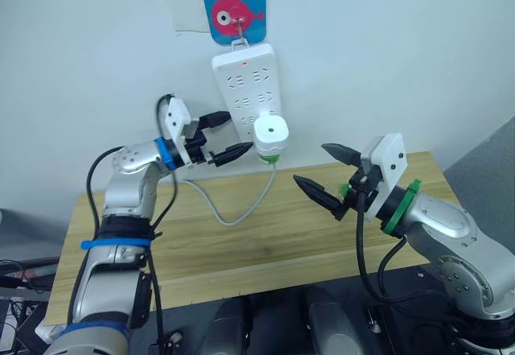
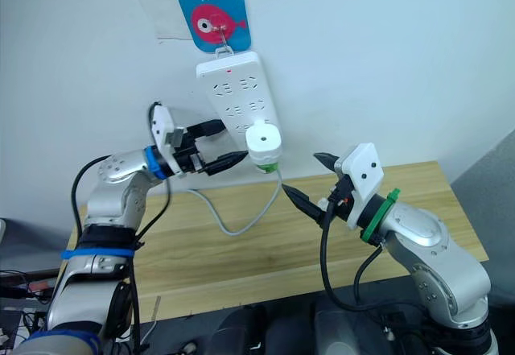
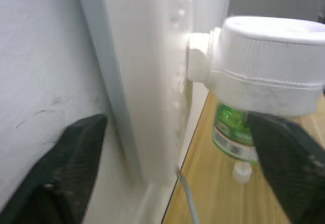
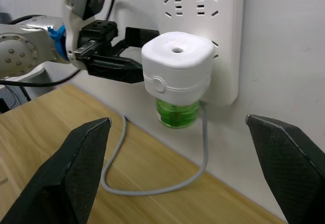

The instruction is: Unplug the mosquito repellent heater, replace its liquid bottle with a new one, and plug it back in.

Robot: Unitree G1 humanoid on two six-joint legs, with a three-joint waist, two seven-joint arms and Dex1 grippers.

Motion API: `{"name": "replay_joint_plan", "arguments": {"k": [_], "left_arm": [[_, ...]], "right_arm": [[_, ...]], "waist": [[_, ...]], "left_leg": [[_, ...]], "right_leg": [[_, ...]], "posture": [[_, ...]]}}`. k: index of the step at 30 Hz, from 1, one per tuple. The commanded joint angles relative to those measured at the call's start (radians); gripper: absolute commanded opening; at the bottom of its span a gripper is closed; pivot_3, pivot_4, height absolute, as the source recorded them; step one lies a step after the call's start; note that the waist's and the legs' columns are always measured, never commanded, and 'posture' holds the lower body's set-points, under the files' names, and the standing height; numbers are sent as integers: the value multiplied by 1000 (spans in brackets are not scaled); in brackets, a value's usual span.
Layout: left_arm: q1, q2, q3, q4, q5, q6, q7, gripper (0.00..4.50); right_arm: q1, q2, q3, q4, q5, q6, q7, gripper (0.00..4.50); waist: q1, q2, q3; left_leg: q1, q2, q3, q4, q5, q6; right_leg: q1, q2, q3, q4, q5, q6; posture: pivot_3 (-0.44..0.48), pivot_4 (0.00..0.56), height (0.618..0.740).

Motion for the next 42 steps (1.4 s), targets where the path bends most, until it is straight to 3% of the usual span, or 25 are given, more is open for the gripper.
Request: {"name": "replay_joint_plan", "arguments": {"k": [1, 10, 17, 42], "left_arm": [[99, 60, 57, -209, -68, 74, 16, 4500], [402, 72, 113, -718, -222, 251, 178, 4500], [520, 38, 106, -858, -241, 242, 270, 4500], [482, 62, 93, -816, -260, 248, 288, 4500]], "right_arm": [[-2, -6, 16, 23, 3, -70, 52, 3314], [-41, 28, 115, 111, -60, -147, 65, 75], [-92, 93, 169, 174, -118, -174, 26, 33], [-131, 149, 180, 250, -223, -213, -5, 33]], "waist": [[2, 0, 0], [46, 0, 0], [64, 0, 0], [72, 0, 0]], "left_leg": [[0, 0, 0, 0, 0, 0], [0, 0, -1, 0, 1, -1], [1, 1, -2, 0, 1, -2], [2, 1, -2, 0, 1, -2]], "right_leg": [[0, 0, 0, 0, 0, 0], [1, -2, 0, 1, 0, -1], [2, -1, -2, 1, 1, -2], [3, 0, -2, 0, 1, -2]], "posture": [[-79, 237, 740], [-18, 229, 740], [-6, 239, 740], [-8, 257, 740]]}}
